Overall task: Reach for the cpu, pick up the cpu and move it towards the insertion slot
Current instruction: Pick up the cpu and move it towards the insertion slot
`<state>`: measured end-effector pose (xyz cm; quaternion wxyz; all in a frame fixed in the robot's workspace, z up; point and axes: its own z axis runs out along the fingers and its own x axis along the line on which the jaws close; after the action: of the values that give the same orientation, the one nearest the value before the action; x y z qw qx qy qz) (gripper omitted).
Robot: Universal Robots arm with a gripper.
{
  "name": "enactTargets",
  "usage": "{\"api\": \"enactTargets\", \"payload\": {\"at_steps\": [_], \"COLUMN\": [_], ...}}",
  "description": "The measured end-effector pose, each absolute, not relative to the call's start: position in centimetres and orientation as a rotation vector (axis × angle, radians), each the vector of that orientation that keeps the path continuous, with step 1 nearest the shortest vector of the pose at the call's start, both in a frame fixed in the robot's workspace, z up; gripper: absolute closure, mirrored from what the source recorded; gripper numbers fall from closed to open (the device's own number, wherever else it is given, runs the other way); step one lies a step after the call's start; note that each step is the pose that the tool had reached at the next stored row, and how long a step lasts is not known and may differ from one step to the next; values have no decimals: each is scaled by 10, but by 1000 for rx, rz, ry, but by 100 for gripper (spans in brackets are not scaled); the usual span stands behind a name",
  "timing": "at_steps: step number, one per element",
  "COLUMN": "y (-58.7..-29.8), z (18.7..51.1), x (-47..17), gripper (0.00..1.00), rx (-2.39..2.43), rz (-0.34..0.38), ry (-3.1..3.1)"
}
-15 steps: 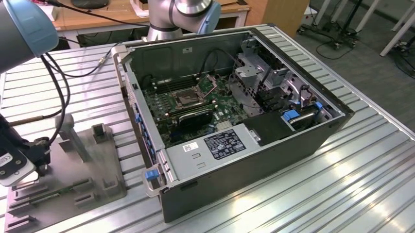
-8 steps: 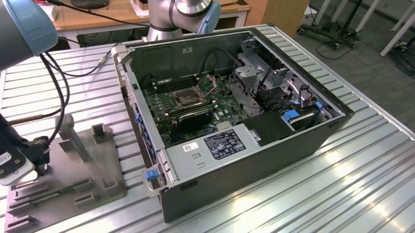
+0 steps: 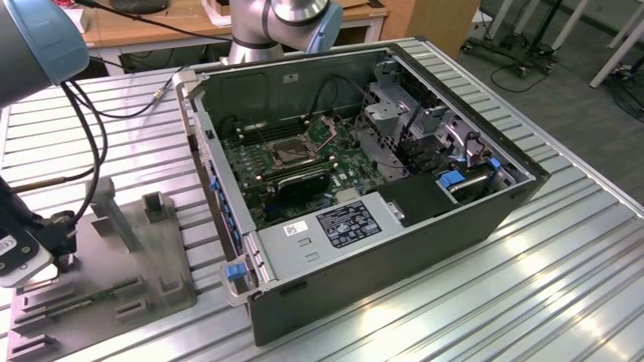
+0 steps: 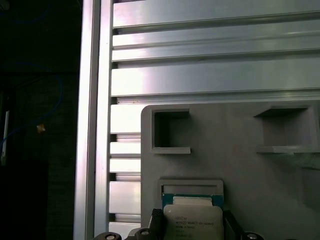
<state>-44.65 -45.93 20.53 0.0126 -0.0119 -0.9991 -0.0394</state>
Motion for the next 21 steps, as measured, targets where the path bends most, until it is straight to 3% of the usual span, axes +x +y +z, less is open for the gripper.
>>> {"api": "enactTargets", "payload": {"at_steps": [21], "y": [-459], "z": [215], "x": [-447], "gripper": [46], "rx": [-37], "rz": [-123], "ry": [-3114]}}
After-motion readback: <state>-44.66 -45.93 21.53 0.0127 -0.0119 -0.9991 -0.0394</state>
